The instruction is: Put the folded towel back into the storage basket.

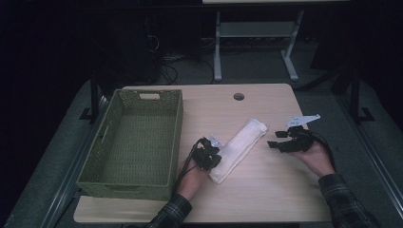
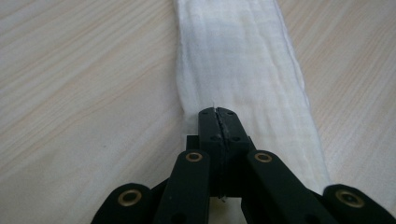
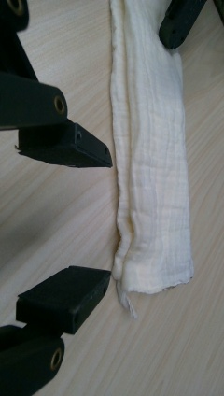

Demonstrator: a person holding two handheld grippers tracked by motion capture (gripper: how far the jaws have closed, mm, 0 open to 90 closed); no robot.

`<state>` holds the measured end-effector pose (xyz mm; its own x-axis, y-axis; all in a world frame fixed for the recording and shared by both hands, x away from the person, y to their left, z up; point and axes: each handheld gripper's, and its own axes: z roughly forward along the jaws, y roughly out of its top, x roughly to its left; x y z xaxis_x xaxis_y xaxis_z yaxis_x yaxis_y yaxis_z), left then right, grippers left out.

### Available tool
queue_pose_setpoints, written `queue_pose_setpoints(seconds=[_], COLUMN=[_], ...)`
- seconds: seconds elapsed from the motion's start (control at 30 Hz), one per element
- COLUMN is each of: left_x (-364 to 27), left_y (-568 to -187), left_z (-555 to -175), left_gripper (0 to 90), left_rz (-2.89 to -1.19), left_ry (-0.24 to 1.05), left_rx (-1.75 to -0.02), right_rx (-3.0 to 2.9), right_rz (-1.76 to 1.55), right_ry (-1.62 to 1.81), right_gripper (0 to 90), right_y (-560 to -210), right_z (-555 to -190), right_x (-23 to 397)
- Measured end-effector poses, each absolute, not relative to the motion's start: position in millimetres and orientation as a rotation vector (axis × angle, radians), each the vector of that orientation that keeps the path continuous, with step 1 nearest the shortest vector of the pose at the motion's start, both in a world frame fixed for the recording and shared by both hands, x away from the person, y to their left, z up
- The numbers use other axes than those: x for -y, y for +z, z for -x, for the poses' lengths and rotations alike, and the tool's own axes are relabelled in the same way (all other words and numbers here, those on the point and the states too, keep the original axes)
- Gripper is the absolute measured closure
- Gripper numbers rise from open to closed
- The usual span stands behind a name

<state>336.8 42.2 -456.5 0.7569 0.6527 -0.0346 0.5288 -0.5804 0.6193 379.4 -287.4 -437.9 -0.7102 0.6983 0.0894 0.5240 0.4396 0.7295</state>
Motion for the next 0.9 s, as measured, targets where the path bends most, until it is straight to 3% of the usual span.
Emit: queue_pose_setpoints(seconds=[0.33,0.9], left_x=[-30.2,23.0], left_y=[-456.1,-459.6], left_z=[-323.1,-288.0], left_gripper=[89.5,89.5], left_rz=[-2.352,-2.373], left_ry=[0.120,-0.048], left_rx=[-0.780,-0.532], right_rx=[-2.459,-2.451], right_rz=[-1.044,-1.017], right_ry=[1.137,1.150], right_gripper=[36.3,33.0], right_y=[-439.7,-435.1], right_z=[-380.9,-381.5], right_x=[285.5,285.1])
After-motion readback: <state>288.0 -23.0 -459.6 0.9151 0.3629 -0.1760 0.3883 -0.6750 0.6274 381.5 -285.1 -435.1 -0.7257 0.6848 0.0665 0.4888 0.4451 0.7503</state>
